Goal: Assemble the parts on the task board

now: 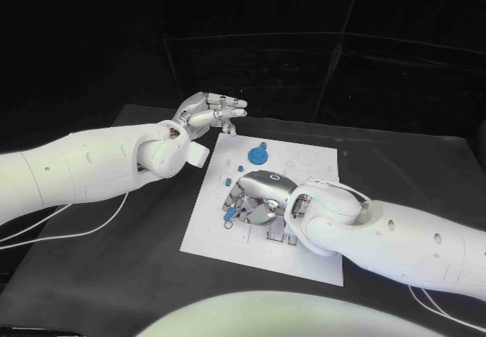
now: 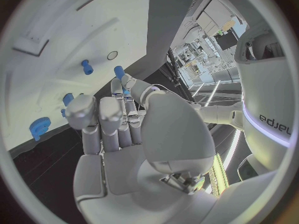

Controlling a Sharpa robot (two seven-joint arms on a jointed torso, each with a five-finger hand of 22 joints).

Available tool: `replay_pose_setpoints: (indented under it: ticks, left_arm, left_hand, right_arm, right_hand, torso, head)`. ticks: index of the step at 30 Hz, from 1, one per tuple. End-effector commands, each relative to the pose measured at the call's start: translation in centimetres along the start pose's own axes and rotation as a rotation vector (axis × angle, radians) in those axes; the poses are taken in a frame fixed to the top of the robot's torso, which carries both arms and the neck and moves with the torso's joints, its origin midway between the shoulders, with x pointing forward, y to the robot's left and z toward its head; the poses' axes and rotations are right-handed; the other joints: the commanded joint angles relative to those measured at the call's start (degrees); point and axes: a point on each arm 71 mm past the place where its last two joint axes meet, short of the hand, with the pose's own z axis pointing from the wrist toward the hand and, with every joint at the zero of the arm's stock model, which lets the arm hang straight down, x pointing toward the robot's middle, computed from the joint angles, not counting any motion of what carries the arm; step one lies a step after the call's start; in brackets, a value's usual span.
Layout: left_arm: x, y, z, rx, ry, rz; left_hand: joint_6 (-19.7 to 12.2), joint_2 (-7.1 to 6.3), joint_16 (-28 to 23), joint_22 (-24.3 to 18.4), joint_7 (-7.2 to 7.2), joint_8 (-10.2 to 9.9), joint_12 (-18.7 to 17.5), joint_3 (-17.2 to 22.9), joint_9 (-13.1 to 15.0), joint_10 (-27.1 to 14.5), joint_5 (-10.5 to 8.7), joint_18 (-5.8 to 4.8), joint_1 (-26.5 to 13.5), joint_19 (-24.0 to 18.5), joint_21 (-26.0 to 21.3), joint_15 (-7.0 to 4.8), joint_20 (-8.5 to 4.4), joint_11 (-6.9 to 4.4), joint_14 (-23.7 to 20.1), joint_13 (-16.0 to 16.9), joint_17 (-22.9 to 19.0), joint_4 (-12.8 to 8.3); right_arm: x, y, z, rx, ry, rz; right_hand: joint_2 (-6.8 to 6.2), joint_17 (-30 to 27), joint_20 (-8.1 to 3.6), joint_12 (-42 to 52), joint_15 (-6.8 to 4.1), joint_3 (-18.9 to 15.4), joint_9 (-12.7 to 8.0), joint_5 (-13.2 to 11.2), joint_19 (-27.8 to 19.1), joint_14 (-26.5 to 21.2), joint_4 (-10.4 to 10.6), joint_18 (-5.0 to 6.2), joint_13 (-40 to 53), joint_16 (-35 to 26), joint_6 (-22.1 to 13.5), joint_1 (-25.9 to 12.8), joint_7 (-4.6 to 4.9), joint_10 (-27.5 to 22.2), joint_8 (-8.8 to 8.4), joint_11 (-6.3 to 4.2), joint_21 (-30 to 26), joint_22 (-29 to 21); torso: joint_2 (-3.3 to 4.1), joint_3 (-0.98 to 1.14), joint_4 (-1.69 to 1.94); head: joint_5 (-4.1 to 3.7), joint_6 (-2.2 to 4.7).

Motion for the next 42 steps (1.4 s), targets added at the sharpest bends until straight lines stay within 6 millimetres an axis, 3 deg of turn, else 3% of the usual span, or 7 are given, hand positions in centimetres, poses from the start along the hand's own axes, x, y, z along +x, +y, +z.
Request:
replay_pose_setpoints:
  ticks: [1, 30, 36, 42]
  left_arm:
    - [0.1, -0.1, 0.1, 0.005, 0.009, -0.008]
    - [0.2, -0.1, 0.1, 0.003, 0.013, -0.010]
    - [0.2, -0.1, 0.1, 0.002, 0.014, -0.010]
    - [0.2, -0.1, 0.2, 0.000, 0.015, -0.010]
  left_hand:
    - [-0.4, 0.20, 0.3, -0.1, -0.01, 0.3, 0.4, -0.2, 0.0, -0.2, -0.15, 0.74, 0.1, -0.2, -0.3, -0.01, 0.10, -0.02, -0.4, -0.1, -0.1, 0.0]
    - [-0.4, 0.20, 0.3, -0.1, -0.01, 0.3, 0.4, -0.2, 0.0, -0.2, -0.15, 0.74, 0.1, -0.2, -0.3, -0.01, 0.10, -0.02, -0.4, -0.1, -0.1, 0.0]
    - [-0.4, 0.20, 0.3, -0.1, -0.01, 0.3, 0.4, -0.2, 0.0, -0.2, -0.15, 0.74, 0.1, -0.2, -0.3, -0.01, 0.10, -0.02, -0.4, -0.1, -0.1, 0.0]
    - [-0.4, 0.20, 0.3, -0.1, -0.01, 0.3, 0.4, -0.2, 0.0, -0.2, -0.15, 0.74, 0.1, -0.2, -0.3, -0.01, 0.10, -0.02, -0.4, -0.1, -0.1, 0.0]
  right_arm:
    - [0.5, 0.2, 0.2, -0.012, 0.053, -0.040]
    - [1.6, 0.3, 1.1, 0.028, 0.090, -0.153]
    - [2.6, 0.6, 1.1, 0.020, 0.115, -0.170]
    - [2.8, 0.9, 1.2, 0.004, 0.106, -0.171]
  right_hand:
    - [0.05, 0.0, -0.09, -0.4, -0.11, 0.1, 0.0, 0.4, 0.3, 1.0, 0.1, -0.85, -0.1, 0.2, 0.2, -0.6, 0.67, 0.1, 0.31, 0.33, 0.2, 0.1]
    - [-0.30, 0.1, -0.03, -0.5, -0.05, -0.2, 0.0, 0.8, 0.3, 1.0, 0.2, -0.86, -0.1, 0.3, 0.2, -1.0, 0.69, 0.1, 0.22, 0.37, 0.2, 0.2]
    - [-0.52, 0.1, -0.01, -0.6, -0.03, -0.3, 0.0, 0.8, 0.2, 0.9, 0.1, -0.84, -0.1, 0.3, 0.1, -1.2, 0.70, 0.1, 0.13, 0.39, 0.2, 0.1]
    - [-1.14, 0.1, 0.36, -2.2, 0.52, -0.3, -0.6, 1.3, 0.0, 0.8, 0.0, -0.86, -0.3, 0.4, -2.0, -1.5, 1.51, -1.9, -1.33, 1.16, 0.3, 0.1]
  torso:
    - [0.01, 0.06, 0.00]
    - [-0.06, 0.01, -0.05]
    - [-0.08, 0.01, -0.05]
    - [-0.03, 0.04, -0.06]
  head:
    - [0.29, -0.06]
    - [0.55, -0.67]
    - [0.53, -0.73]
    - [0.53, -0.71]
